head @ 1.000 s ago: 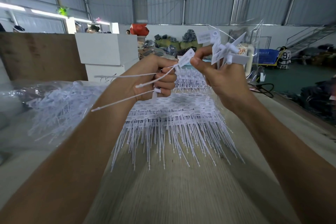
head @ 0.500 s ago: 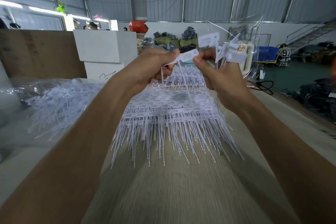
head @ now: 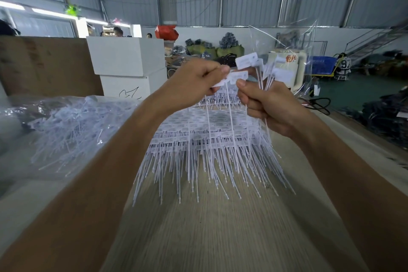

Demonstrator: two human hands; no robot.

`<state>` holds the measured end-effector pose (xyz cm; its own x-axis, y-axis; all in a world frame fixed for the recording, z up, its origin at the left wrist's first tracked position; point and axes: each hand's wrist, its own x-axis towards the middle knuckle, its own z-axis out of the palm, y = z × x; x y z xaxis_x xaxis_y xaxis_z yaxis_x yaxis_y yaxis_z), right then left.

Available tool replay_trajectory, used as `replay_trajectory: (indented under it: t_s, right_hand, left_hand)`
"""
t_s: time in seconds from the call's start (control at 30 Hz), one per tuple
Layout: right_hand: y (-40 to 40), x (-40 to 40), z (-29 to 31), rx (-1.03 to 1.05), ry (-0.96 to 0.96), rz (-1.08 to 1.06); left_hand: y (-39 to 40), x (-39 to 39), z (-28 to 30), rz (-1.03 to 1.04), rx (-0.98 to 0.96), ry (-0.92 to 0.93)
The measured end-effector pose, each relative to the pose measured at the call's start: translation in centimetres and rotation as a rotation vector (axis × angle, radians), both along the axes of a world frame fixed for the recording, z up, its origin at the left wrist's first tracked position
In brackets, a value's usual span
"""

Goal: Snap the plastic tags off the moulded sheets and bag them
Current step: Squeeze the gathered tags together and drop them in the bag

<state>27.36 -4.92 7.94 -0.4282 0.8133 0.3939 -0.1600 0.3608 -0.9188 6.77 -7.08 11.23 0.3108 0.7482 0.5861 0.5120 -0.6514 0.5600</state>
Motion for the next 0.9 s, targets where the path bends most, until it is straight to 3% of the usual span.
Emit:
replay_trajectory:
  t_s: [0.17, 0.3, 0.37, 0.47, 0.53, 0.77, 0.9]
  right_hand:
    - [-0.5, -1.0, 0.2, 0.148, -0.039, -0.129]
    - [-0.6, -1.1, 0.2, 0.565, -0.254, -0.465]
    - [-0.7, -1.2, 0.1, 0.587, -0.255, -0.512]
    - [-0.6, -1.4, -0.1, 0.450, -0.248, -0.475]
    - [-0.5, -1.3, -0.2, 0.381, -0.265, -0.474]
    - [-0.5, -1.4, -0.3, 0.323, -0.371, -0.503]
    - [-0.3, -1.6, -0.5, 0.345, -0.221, -0.464]
  left_hand:
    - [0.4, 0.8, -0.2, -0.194, -0.502, -0.495]
    - [0.2, 0.7, -0.7, -0.403, -0.849, -0.574]
    - [0.5, 0.5, -0.9, -0.334, -0.730, -0.503]
    - [0.5, 0.0, -0.5, -0.038, -0.417, -0.311]
    - [0.4, -0.5, -0.3, 0.011, -0.324, -0.252]
    - [-0.4, -0.8, 0.0, -0.075, -0.316, -0.171]
    - [-1.1, -0.1, 0.0, -0.103, -0.303, -0.047]
